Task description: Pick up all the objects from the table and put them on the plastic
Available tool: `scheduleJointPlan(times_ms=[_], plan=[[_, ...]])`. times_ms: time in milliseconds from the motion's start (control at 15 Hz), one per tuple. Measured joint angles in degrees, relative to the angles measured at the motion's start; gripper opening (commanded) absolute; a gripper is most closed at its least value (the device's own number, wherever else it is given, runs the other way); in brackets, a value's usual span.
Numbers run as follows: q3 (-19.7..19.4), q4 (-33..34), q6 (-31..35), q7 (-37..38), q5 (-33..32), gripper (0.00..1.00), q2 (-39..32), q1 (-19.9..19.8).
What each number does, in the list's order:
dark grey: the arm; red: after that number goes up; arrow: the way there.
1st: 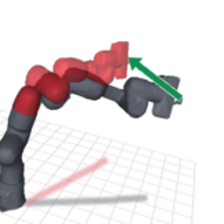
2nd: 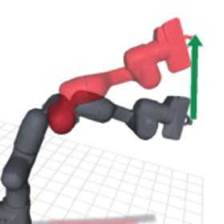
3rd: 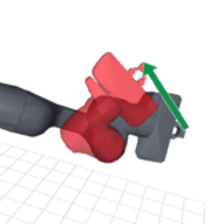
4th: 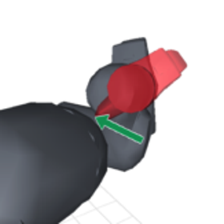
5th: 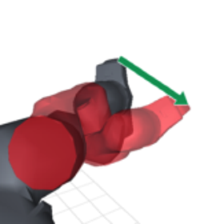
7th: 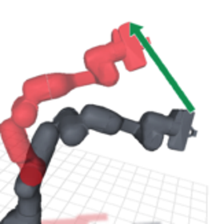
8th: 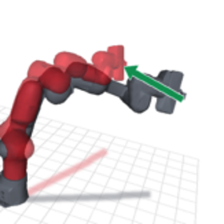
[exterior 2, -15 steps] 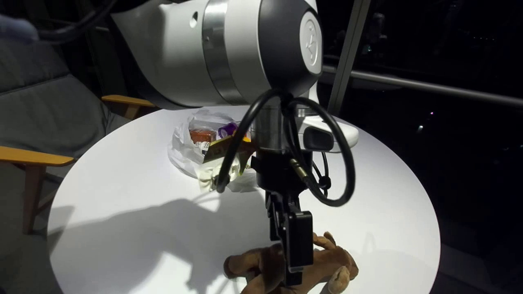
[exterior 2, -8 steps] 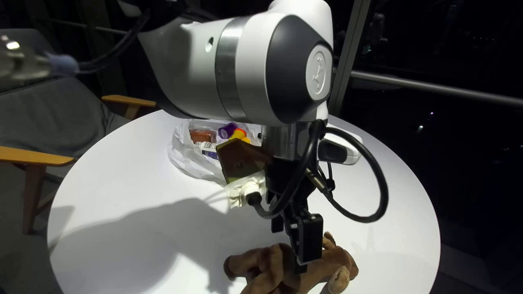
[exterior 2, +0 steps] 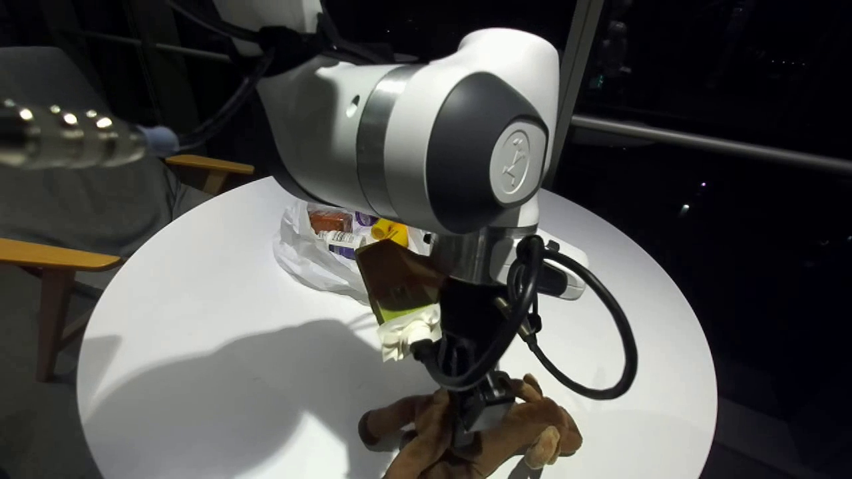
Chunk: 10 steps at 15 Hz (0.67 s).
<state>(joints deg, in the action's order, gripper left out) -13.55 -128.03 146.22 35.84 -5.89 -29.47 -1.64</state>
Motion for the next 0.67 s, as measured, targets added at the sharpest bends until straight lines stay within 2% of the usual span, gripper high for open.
scheduleJointPlan(times_ms=[67, 133, 200, 267, 467, 667], plan=[[-0.2, -0.1, 0.0, 1.0, 0.0, 0.07, 0.0, 0.8], [-0.8, -0.4, 0.5, 2.9, -0.2, 0.09, 0.2, 2.3], [-1.5, -1.0, 1.7, 5.9, -1.1, 0.10, 0.6, 4.6], [-2.6, -2.1, 3.5, 9.9, -3.0, 0.08, 1.4, 7.6], [-8.2, -6.3, 9.2, 23.4, -9.7, 0.09, 4.8, 20.3], [-16.0, -8.2, 11.1, 37.4, -16.4, 0.09, 8.2, 34.2]])
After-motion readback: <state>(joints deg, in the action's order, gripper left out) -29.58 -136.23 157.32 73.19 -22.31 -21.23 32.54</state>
